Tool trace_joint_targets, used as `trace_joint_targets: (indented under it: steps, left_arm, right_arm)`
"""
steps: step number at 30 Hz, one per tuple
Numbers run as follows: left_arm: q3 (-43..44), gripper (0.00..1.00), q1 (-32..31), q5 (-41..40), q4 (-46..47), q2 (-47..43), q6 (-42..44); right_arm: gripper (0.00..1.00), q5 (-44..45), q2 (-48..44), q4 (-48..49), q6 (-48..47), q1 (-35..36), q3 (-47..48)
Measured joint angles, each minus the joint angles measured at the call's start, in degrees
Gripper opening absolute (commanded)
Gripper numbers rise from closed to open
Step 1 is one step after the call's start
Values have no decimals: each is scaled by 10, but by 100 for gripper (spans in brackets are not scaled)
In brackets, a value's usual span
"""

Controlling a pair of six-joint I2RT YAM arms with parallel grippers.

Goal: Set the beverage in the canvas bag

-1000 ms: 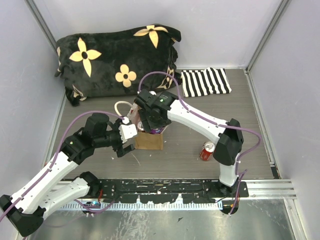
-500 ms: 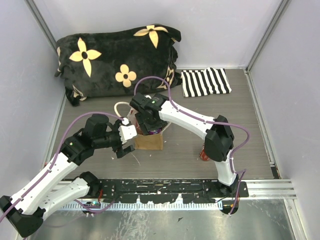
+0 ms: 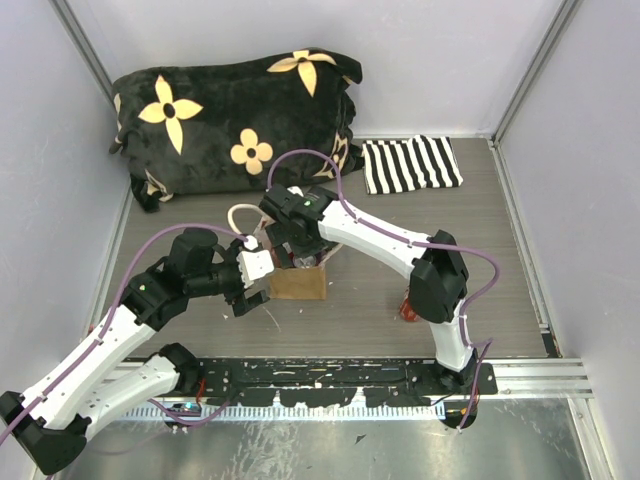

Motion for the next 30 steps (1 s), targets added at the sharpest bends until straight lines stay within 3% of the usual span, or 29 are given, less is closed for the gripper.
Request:
trace_joint_targets:
  steps: [4,13,19,22,30]
  left_arm:
    - [0,95,0,0,0,0,0]
    - [4,95,0,0,10,5,0]
    - [49,95,-12,0,38,37,21]
    - [61,95,-20,0,51,47,33]
    - [52,97,-53,0,80,80,70]
  right_arm:
    - [100,0,0,-5,0,0,12]
    - [100,14,-3,-19,1,-7,161]
    - [100,28,-45,-35,13,-40,197]
    - [100,42,-101,-39,21,-71,141]
    - [100,48,-335,-69,42,-214,-127]
